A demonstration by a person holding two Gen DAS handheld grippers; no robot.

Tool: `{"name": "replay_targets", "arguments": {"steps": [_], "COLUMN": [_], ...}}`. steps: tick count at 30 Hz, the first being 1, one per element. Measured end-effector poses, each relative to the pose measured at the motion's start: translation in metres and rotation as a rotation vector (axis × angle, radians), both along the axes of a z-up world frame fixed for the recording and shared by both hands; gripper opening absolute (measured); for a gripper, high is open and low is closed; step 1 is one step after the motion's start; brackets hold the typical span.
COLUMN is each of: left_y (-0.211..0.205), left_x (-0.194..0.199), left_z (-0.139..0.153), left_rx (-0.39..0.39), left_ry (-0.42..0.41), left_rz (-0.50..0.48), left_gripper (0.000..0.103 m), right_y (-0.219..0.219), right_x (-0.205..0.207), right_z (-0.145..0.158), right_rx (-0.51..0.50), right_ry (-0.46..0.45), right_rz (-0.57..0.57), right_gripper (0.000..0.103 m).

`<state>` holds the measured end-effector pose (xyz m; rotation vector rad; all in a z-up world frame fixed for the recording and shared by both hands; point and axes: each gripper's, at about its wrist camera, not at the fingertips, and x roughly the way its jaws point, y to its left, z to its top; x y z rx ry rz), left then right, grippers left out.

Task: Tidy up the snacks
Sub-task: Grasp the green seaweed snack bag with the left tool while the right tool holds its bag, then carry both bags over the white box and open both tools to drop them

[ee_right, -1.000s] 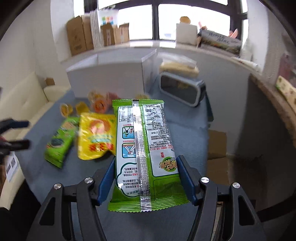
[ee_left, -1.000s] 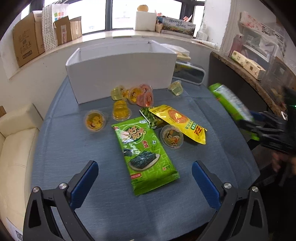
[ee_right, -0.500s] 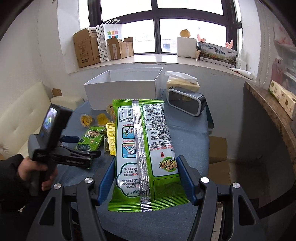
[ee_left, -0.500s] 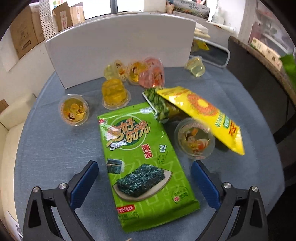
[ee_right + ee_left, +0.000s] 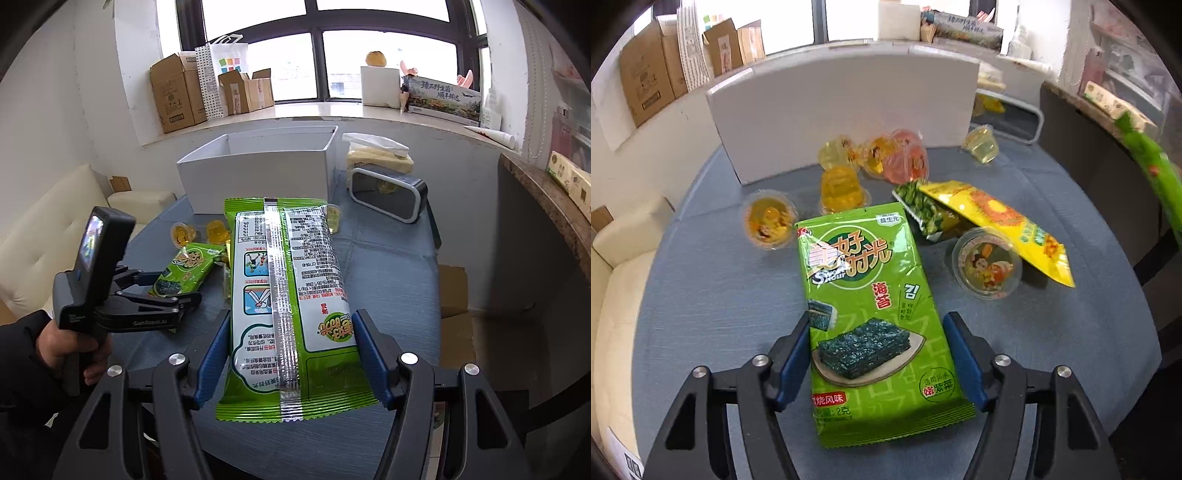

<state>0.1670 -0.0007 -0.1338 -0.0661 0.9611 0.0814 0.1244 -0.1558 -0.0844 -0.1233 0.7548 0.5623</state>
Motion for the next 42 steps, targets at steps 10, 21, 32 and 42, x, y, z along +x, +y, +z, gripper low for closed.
{"name": "replay_targets", "arguments": {"steps": [10,21,32,42], "left_y": [0.023,0.063,0.122,0.157], "left_x": [-0.025,0.012,0.141,0.215], "left_z": [0.073,0.132,0.156,0.122], "left_rx": [-0.014,0.015,-0.007,-0.021], "left_ry": [-0.142,-0.251,-0.267,-0.192], "left_rz": [-0.004,-0.037,-0.073,-0.121], "left_gripper": [0.074,0.074,0.074,0.074], "right_y": [0.037,0.092,0.147,0.188], "right_x": [0.009,0.075,0.203,0.277], "right_z": [0.012,0.049,0.064,0.052], "right_rx": [0.025,0.053,0.005,-0.108], "right_ry": [-0.034,-0.082,-0.058,-0.066], "right_rz": [0.039,0.059,0.009,-0.023], "right_gripper": [0.069,0.069,0.069,0.073]}}
